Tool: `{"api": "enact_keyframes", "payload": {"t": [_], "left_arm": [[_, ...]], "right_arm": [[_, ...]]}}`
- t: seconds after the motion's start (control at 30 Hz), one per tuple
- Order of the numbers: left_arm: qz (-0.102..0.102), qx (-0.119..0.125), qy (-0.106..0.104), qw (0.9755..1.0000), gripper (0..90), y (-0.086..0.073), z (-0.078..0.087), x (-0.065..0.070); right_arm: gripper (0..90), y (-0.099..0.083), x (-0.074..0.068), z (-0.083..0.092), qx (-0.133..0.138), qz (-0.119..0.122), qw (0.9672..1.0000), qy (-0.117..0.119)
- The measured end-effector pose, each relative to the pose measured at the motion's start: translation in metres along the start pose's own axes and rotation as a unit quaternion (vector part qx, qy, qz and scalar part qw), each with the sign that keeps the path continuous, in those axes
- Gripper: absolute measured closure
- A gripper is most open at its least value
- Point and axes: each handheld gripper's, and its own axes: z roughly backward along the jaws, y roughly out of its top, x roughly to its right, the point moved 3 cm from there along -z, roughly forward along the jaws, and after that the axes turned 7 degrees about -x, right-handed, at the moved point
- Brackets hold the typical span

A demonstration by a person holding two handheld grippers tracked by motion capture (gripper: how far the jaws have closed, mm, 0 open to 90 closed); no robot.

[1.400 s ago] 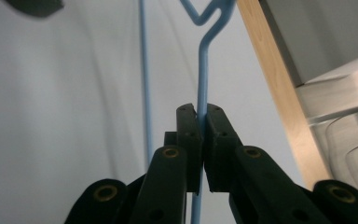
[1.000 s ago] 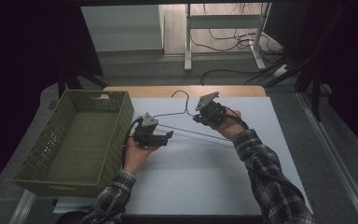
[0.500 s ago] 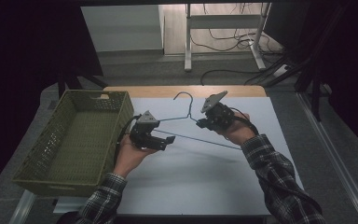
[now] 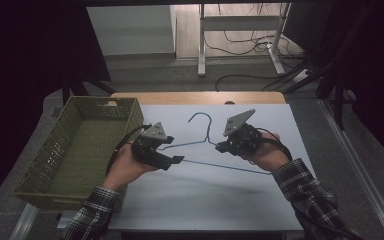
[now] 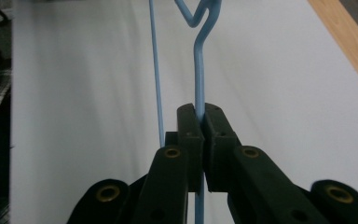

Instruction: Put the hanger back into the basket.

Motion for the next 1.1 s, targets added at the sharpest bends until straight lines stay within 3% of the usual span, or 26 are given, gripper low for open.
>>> {"api": "enact_keyframes", "payload": {"t": [0.13, 0.33, 0.5, 0.63, 0.67, 0.77, 0.87, 0.93, 1.07, 1.1], "left_arm": [[-0.030, -0.013, -0.026, 0.9992, 38.4, 0.005, -0.003, 0.007], [-0.043, -0.025, -0.064, 0.9967, 51.6, 0.008, -0.006, 0.011], [-0.053, -0.040, -0.083, 0.9943, 62.2, 0.006, -0.010, 0.014], [-0.060, -0.046, -0.114, 0.9906, 77.1, 0.002, -0.011, 0.015], [-0.059, -0.045, -0.119, 0.9901, 82.5, 0.002, -0.012, 0.015], [-0.056, -0.045, -0.142, 0.9873, 86.3, -0.001, -0.011, 0.018], [-0.050, -0.040, -0.143, 0.9877, 87.0, -0.003, -0.009, 0.019], [-0.032, -0.025, -0.150, 0.9879, 87.1, -0.004, -0.006, 0.019], [-0.019, -0.013, -0.138, 0.9901, 87.2, -0.003, 0.001, 0.020], [-0.017, -0.016, -0.143, 0.9895, 87.3, -0.003, 0.004, 0.021]], "right_arm": [[87.7, -0.001, -0.013, 0.003, -0.001, 0.015, 0.9998, 0.014], [87.6, 0.001, -0.026, -0.001, -0.007, 0.042, 0.9985, 0.035], [87.6, 0.006, -0.032, -0.006, -0.006, 0.063, 0.9965, 0.055], [87.6, 0.010, -0.035, -0.011, -0.009, 0.080, 0.9947, 0.065], [87.5, 0.011, -0.036, -0.012, -0.009, 0.083, 0.9944, 0.065], [87.4, 0.013, -0.036, -0.014, -0.012, 0.086, 0.9939, 0.068], [86.6, 0.013, -0.036, -0.017, -0.013, 0.085, 0.9934, 0.075], [85.7, 0.014, -0.036, -0.017, -0.009, 0.080, 0.9938, 0.076], [73.5, 0.014, -0.033, -0.011, -0.001, 0.057, 0.9970, 0.053], [71.8, 0.013, -0.032, -0.010, 0.001, 0.052, 0.9973, 0.052]]}}
